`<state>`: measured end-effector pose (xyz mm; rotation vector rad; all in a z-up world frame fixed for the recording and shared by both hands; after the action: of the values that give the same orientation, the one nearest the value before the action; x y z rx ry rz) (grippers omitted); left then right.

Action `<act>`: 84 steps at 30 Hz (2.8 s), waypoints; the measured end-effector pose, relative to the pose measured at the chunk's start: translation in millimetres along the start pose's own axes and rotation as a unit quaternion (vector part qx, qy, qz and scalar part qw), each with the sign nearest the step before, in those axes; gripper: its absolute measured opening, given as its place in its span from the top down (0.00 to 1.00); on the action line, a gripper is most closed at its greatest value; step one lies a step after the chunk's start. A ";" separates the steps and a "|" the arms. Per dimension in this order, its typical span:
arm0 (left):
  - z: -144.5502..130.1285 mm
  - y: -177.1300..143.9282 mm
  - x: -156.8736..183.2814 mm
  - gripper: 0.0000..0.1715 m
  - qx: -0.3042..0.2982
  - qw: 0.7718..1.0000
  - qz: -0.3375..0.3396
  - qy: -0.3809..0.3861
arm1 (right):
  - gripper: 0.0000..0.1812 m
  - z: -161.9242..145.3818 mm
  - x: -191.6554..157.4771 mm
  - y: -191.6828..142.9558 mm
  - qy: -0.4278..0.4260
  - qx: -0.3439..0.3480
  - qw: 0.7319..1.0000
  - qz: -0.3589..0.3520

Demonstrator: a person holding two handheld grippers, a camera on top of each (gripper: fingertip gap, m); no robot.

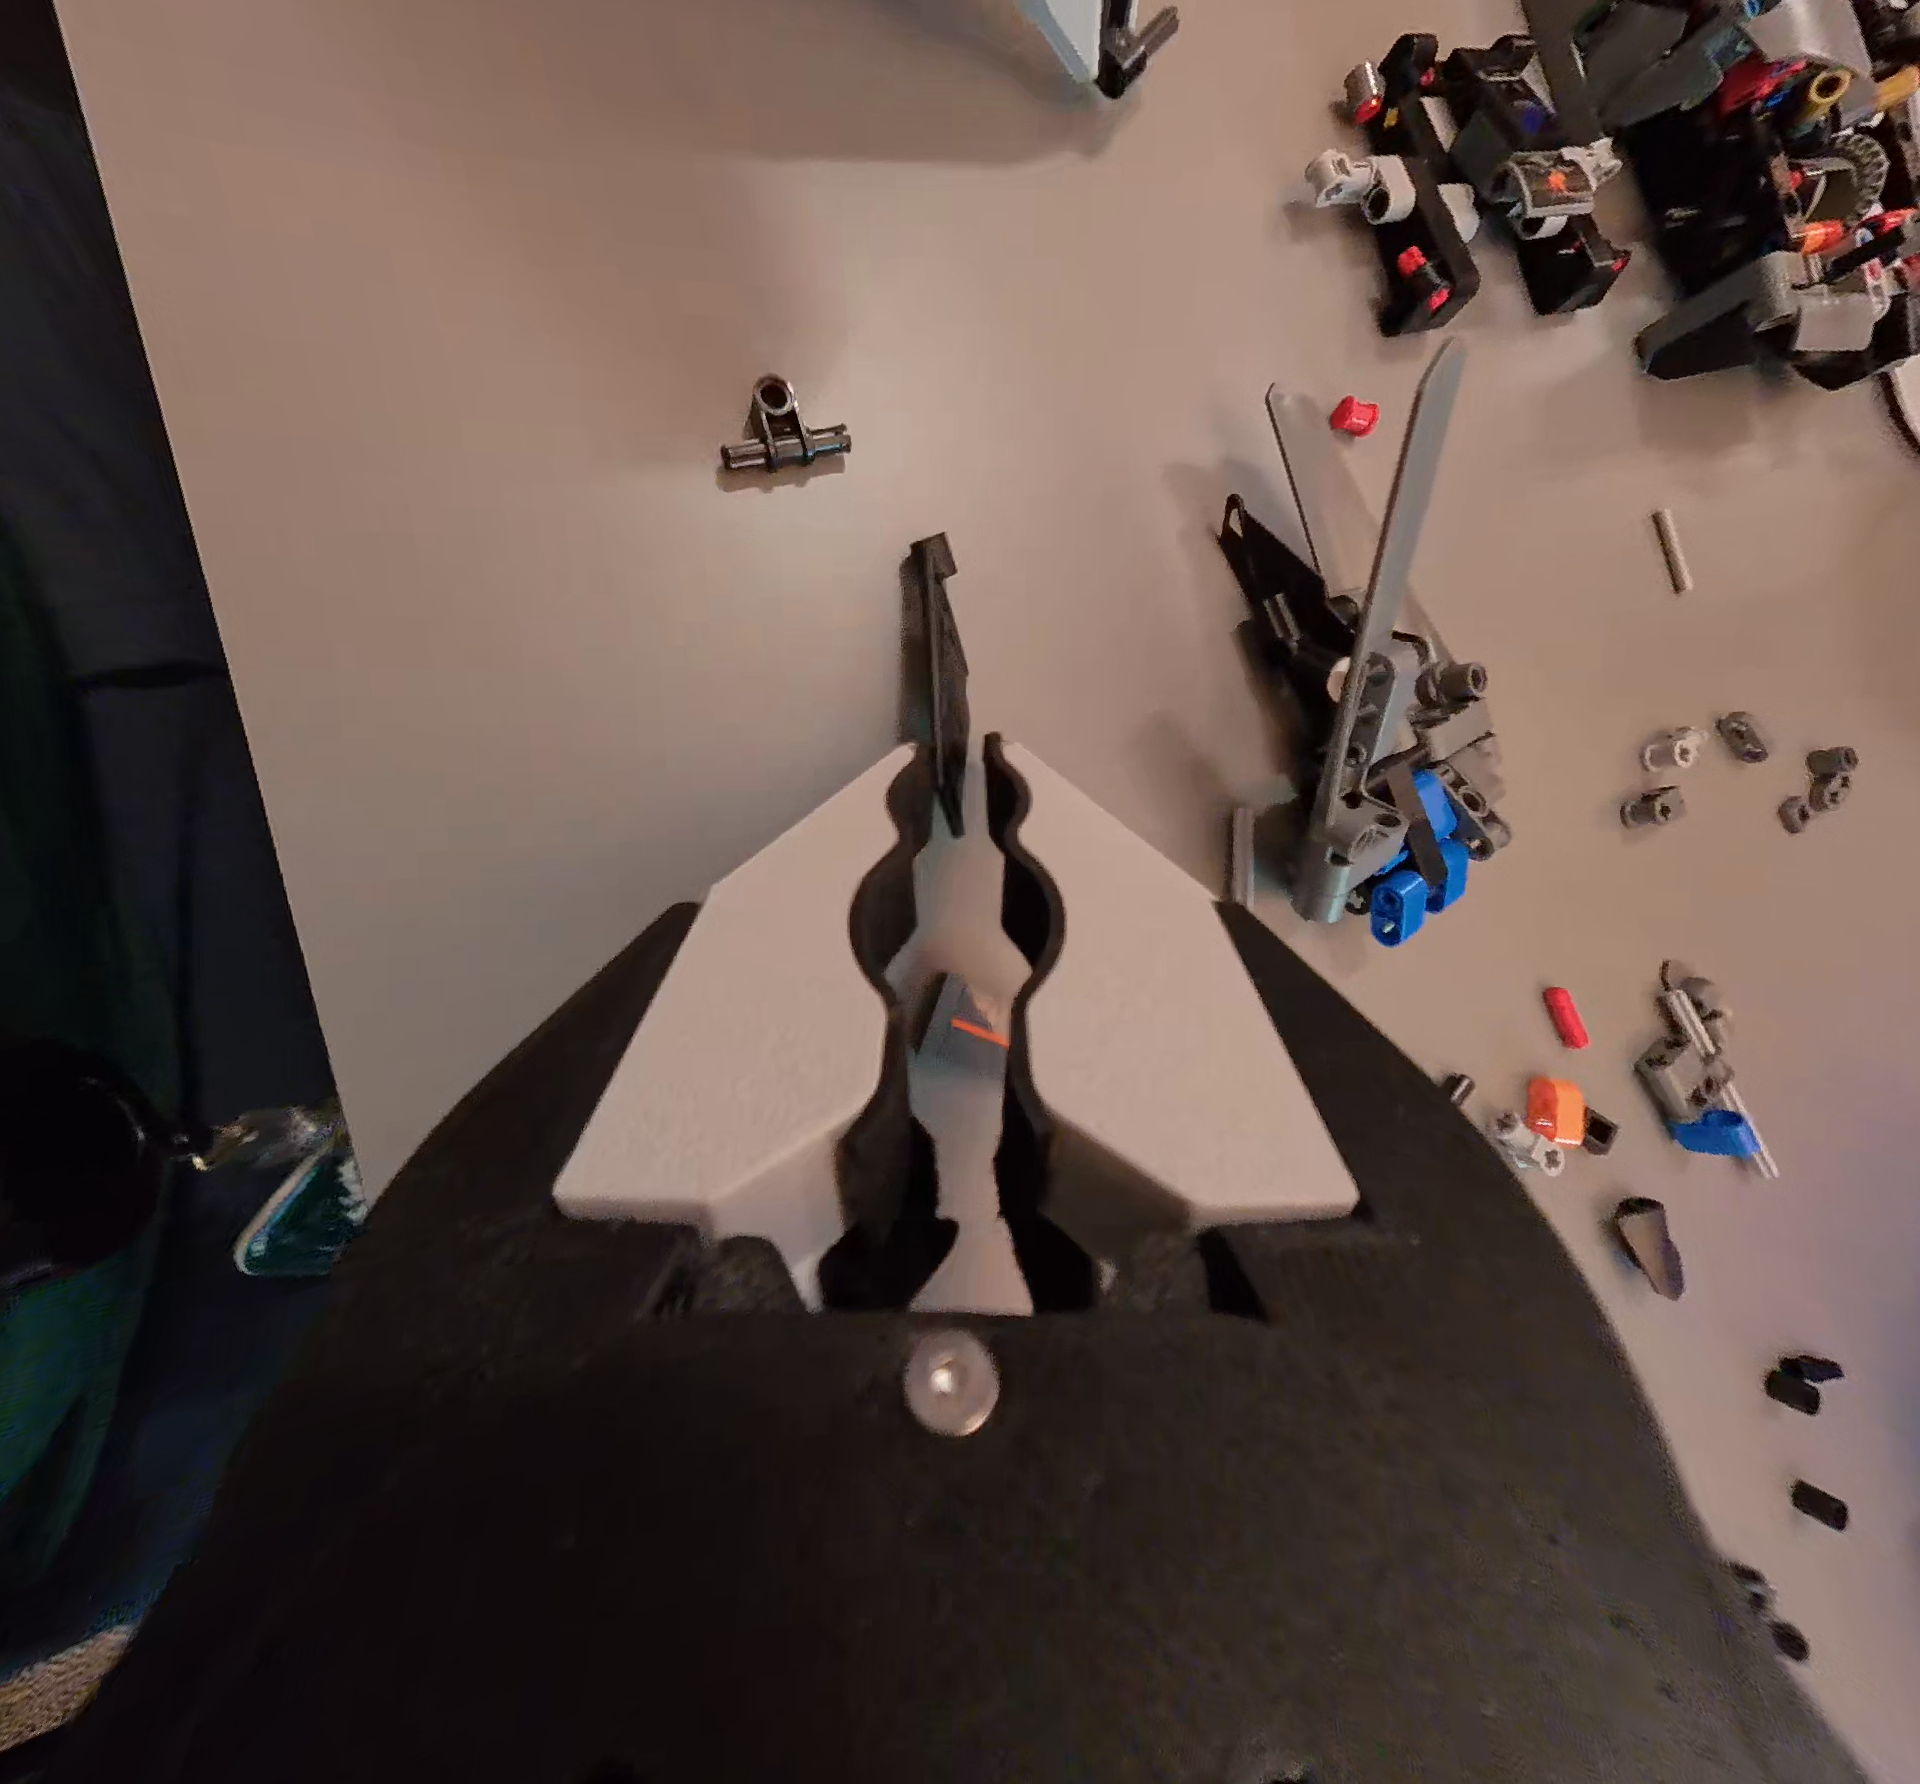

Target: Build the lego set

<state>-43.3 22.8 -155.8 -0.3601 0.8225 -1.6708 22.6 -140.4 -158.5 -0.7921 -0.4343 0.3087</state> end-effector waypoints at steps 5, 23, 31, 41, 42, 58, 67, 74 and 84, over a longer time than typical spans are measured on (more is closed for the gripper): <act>33.0 -5.6 14.7 0.97 0.056 0.998 0.000 0.015 | 0.88 6.1 8.4 -10.2 0.035 0.036 0.999 0.003; 104.0 -13.2 77.0 0.97 0.139 0.981 -0.137 0.002 | 0.92 64.7 17.0 -34.9 -0.156 0.104 0.970 -0.155; 111.4 -11.9 89.2 0.97 0.127 0.968 -0.211 -0.046 | 0.94 62.1 13.1 -37.0 -0.229 0.074 0.955 -0.173; 126.1 -12.1 88.1 0.97 0.175 0.953 -0.232 -0.089 | 0.95 60.8 24.9 -50.7 -0.106 0.142 0.978 -0.113; 127.7 -13.1 88.0 0.97 0.182 0.951 -0.232 -0.093 | 0.95 61.0 25.5 -51.9 -0.094 0.150 0.979 -0.104; 133.9 -12.2 82.5 0.97 0.252 0.901 -0.291 -0.201 | 0.97 61.7 34.6 -56.9 -0.055 0.185 0.976 -0.102; 130.8 -10.4 79.0 0.98 0.283 0.918 -0.238 -0.145 | 0.91 58.7 41.0 -58.9 -0.046 0.190 0.974 -0.115; 131.4 -7.1 80.9 0.98 0.276 0.914 -0.248 -0.165 | 0.97 55.8 36.3 -55.8 -0.121 0.136 0.970 -0.160; 129.8 -11.6 66.8 0.89 0.270 0.935 -0.175 -0.146 | 0.97 35.5 70.6 -67.0 0.055 0.191 0.978 -0.061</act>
<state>12.0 -81.5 -69.1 -0.3680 0.0570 -2.0291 73.7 -133.2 -68.7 -0.4026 -0.3042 0.2232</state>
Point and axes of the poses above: each gripper's, where its closed fingertips meet, y out along the fingers, z out of its top, x = y × z across the jaws, the point moved 3 cm from there along -y, back along the fingers, and after that the axes turned 4 degrees about y, right-handed, at the moved point
